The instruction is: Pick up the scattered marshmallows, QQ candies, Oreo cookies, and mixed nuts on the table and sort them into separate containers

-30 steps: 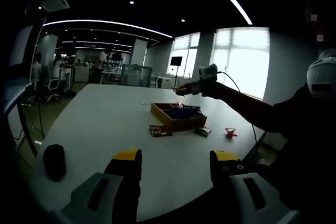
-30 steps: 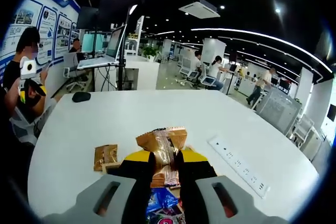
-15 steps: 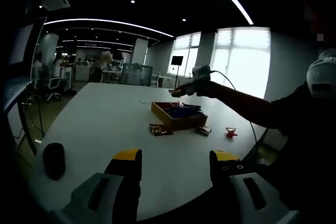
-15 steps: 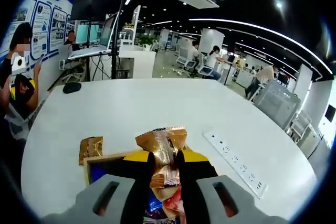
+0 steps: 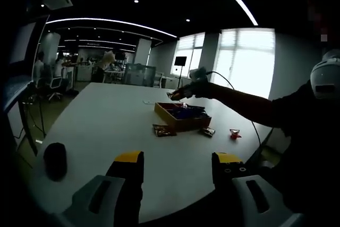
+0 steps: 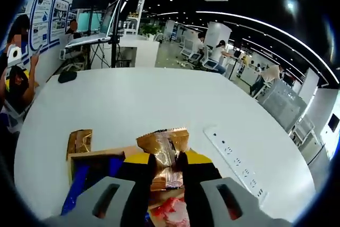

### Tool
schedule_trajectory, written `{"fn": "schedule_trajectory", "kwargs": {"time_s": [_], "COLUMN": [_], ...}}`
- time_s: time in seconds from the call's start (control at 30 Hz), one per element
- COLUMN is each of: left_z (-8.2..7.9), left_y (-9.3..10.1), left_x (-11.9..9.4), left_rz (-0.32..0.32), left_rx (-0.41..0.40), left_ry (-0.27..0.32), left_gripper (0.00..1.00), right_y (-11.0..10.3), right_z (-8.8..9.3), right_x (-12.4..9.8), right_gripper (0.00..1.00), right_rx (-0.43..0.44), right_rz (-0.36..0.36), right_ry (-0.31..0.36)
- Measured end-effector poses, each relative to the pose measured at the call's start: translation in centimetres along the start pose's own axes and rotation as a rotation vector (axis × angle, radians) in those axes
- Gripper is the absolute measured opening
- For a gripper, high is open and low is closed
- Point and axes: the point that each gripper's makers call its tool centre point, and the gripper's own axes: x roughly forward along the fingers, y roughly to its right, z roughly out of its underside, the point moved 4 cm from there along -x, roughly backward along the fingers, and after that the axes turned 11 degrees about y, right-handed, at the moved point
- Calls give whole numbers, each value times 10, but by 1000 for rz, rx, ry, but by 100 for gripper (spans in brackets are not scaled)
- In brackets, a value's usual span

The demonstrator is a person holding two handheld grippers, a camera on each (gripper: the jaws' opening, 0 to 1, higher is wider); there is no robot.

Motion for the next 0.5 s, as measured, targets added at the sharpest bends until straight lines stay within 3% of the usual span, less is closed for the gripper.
{"fn": "schedule_trajectory", "kwargs": {"time_s": [0.1, 0.5], "left_z": [0, 1], "left_y": [-1, 0], "left_x": [-1, -1], "left_rz": [-3, -4], "left_rx": [-3, 0], "left_ry": [1, 1], "left_gripper": [56, 56], "right_y": [-4, -9], "right_z": [1, -4], "right_x": [2, -9], "right_gripper": [28, 29], "right_rx": [-12, -11], "right_rz": [-4, -7], "right_ry": [-6, 22]}}
